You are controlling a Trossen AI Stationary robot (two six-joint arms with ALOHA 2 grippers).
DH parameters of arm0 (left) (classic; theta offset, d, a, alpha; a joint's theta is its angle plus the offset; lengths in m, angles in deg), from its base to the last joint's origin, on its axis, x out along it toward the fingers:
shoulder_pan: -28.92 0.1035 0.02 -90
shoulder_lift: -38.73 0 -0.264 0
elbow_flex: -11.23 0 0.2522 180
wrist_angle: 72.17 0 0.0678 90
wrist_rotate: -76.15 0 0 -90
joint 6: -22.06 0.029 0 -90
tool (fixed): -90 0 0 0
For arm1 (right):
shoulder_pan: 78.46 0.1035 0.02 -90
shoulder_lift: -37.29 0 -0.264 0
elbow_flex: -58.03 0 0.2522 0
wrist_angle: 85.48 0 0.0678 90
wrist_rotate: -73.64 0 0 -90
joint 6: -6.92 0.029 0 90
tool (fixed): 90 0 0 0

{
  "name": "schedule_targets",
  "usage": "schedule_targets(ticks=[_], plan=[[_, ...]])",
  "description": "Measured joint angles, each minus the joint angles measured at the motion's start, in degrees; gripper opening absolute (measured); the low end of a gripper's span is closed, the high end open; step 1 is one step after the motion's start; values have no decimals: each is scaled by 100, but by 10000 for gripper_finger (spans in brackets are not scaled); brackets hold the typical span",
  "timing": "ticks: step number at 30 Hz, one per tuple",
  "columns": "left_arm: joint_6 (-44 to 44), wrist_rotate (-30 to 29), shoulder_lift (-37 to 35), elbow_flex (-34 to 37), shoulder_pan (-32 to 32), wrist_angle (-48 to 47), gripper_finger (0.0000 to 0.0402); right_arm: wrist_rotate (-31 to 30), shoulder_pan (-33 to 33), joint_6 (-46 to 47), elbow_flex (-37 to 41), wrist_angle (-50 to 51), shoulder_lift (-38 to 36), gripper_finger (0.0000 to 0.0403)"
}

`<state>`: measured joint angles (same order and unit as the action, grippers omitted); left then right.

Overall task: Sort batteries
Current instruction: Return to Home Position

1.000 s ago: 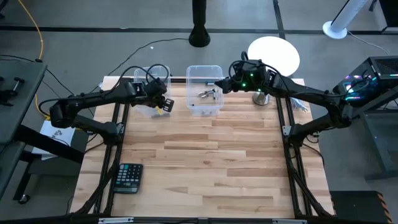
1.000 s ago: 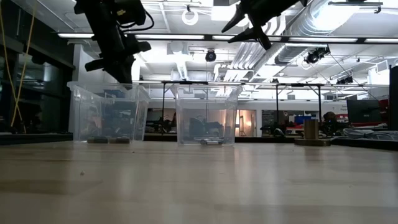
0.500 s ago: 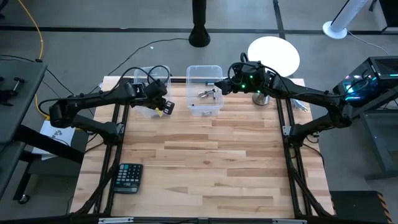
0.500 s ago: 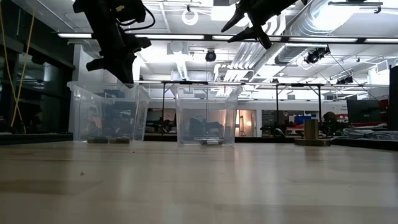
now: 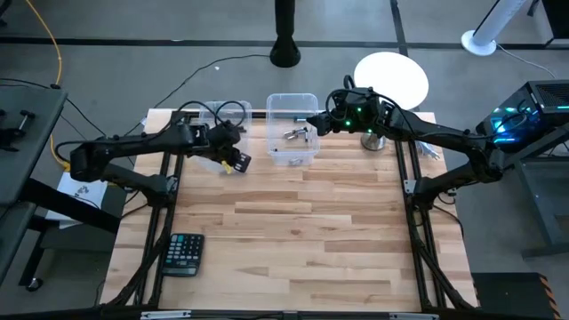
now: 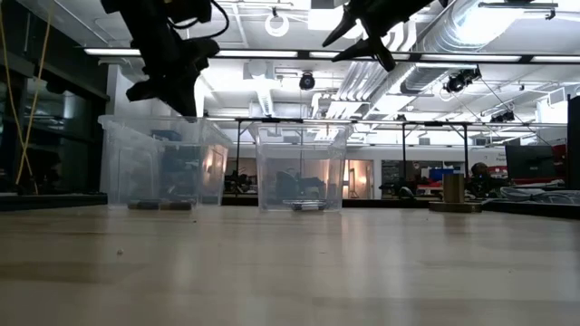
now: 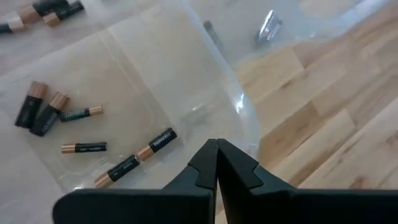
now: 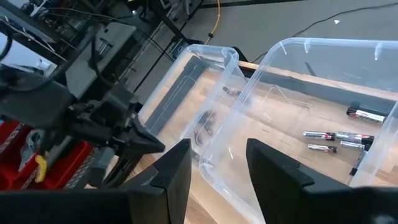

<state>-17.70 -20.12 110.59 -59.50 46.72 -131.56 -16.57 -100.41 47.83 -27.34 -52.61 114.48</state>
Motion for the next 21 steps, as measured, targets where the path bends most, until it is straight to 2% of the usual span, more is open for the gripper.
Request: schedule_targets(ticks=[7,10,13,16,19,21], plan=[[458,-711,-622,-422,28,87,0,-4,0,-403,0,-153,-72,149],[798,-797,-1110,-461,-134,600,0,64,10,-676,0,-192,-276,148],[1104,-779,-1721,23,-554,1926,0,125,178,-871,0,-116,-611,131],[1388,-777,-2333,1032,-1113,3958,0,-99,500,-878,0,171,-1024,81],[1304,-767,-2799,2211,-1556,5924,0,-733,948,-797,0,747,-1445,16],[1119,-779,-3036,2912,-1775,6814,0,-1241,1302,-650,0,1162,-1700,11]])
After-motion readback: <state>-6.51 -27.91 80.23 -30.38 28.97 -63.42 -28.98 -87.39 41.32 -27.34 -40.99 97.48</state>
